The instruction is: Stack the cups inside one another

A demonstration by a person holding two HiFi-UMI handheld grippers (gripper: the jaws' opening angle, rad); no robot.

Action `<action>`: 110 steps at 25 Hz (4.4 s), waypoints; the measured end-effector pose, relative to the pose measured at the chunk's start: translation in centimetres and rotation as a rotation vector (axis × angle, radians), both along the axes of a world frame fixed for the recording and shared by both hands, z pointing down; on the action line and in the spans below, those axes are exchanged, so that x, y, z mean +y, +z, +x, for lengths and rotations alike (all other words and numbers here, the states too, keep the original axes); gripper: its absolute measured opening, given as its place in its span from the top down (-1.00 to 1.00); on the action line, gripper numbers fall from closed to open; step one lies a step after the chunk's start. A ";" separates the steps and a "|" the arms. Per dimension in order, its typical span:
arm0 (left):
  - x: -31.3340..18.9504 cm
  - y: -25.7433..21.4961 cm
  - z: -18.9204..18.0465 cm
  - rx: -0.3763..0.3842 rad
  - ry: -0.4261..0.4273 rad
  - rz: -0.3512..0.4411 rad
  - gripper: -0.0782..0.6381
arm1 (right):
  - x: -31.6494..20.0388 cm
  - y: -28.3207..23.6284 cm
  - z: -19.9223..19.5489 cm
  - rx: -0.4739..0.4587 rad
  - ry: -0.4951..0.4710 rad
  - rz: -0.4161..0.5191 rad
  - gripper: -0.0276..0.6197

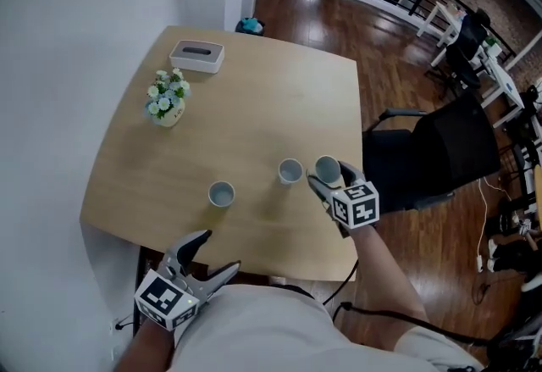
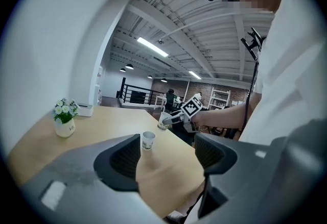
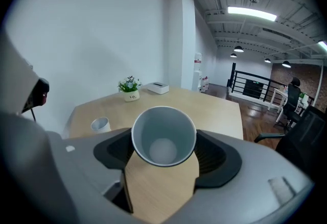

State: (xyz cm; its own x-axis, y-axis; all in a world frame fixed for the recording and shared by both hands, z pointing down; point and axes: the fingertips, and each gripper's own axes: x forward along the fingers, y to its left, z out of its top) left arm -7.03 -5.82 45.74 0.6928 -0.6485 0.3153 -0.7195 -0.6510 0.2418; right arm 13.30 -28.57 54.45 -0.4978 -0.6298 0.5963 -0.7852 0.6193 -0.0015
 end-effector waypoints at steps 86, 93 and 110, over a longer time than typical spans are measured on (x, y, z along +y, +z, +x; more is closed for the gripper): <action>-1.9 0.6 -1.6 0.039 -0.032 0.018 -0.17 | -2.6 0.4 -7.7 0.043 -0.154 -0.014 -0.23; -0.4 0.0 0.7 -0.004 -0.116 -0.006 -0.17 | -2.5 3.9 -7.4 0.037 -0.232 -0.075 -0.24; 7.2 -0.8 8.9 -0.062 -0.250 -0.076 -0.17 | 12.0 -0.3 0.1 -0.077 -0.416 -0.058 -0.31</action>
State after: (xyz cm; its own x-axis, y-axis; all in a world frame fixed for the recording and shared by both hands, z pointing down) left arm 1.87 1.35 44.89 0.4916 -0.7699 0.4070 -0.8708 -0.4326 0.2335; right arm 13.39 -16.61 54.19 -0.7467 -0.3327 0.5759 -0.4650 0.8803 -0.0943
